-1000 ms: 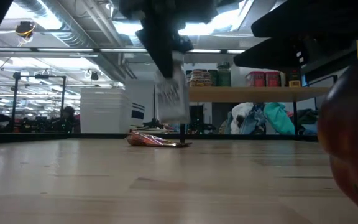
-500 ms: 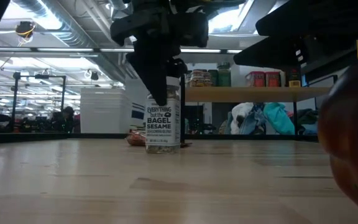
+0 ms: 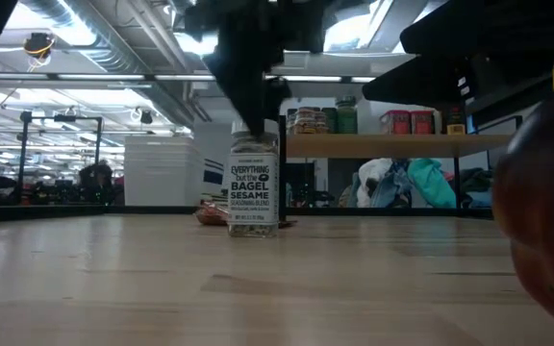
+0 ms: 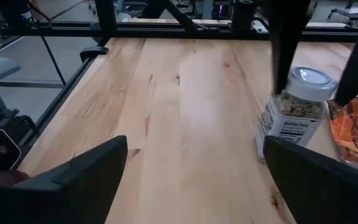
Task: Shelf spices
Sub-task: Put the white seasoning can on the shelf
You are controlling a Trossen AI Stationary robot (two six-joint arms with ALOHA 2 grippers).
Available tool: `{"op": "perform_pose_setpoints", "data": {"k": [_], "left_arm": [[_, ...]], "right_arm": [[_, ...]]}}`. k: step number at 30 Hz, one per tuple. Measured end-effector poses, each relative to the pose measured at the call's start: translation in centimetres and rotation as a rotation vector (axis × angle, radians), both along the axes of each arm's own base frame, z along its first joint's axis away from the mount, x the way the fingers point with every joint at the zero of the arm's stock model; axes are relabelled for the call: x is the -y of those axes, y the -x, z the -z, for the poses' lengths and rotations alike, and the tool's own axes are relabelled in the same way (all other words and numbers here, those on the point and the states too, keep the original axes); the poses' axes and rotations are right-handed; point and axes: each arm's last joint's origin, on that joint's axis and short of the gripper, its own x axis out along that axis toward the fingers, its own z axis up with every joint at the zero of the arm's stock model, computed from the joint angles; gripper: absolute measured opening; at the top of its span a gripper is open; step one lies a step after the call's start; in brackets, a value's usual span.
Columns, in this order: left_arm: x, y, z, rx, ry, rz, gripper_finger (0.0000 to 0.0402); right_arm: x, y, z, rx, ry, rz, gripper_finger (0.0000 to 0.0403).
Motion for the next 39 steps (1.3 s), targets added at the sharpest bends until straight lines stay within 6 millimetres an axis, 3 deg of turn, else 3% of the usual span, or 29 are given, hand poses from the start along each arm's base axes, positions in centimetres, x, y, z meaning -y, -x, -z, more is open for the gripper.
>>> {"op": "perform_pose_setpoints", "data": {"k": [3, 8, 11, 14, 21, 26, 30, 33, 39], "left_arm": [[-0.2, 0.8, -2.6, 0.031, -0.051, -0.011, 0.0254], [-0.9, 4.1, -8.5, 0.188, -0.165, -0.064, 0.0255], [-1.3, 7.2, -11.3, 0.285, -0.172, -0.108, 0.0255], [-1.6, 10.9, -12.5, 0.387, -0.192, -0.164, 0.0255], [-2.3, 19.5, -10.8, 0.67, -0.203, -0.304, 0.0255], [-2.7, 23.5, -9.1, 0.825, -0.198, -0.36, 0.0255], [-3.0, 24.8, -9.7, 0.988, -0.206, -0.369, 0.0255], [-3.1, 25.0, -11.0, 1.144, -0.198, -0.362, 0.0255], [-3.1, 25.4, -10.8, 1.117, -0.22, -0.338, 0.0255]], "right_arm": [[-0.1, 0.0, -0.1, 0.001, -0.051, -0.002, 0.0381], [-0.2, 0.0, 0.0, -0.012, -0.102, -0.036, 0.0381], [-0.2, 0.0, 0.0, -0.016, -0.101, -0.041, 0.0381], [-0.2, 0.0, -0.2, 0.0, -0.123, -0.038, 0.0381], [-0.5, -0.3, -1.1, 0.066, -0.335, -0.027, 0.0381], [0.4, -2.0, -2.6, 0.136, -0.396, 0.064, 0.0381], [2.0, -5.9, -5.7, 0.149, -0.283, 0.018, 0.0381], [4.1, -9.1, -8.7, 0.022, -0.166, 0.031, 0.0381], [10.1, -12.2, -14.4, -0.266, -0.118, 0.16, 0.0381]]}}
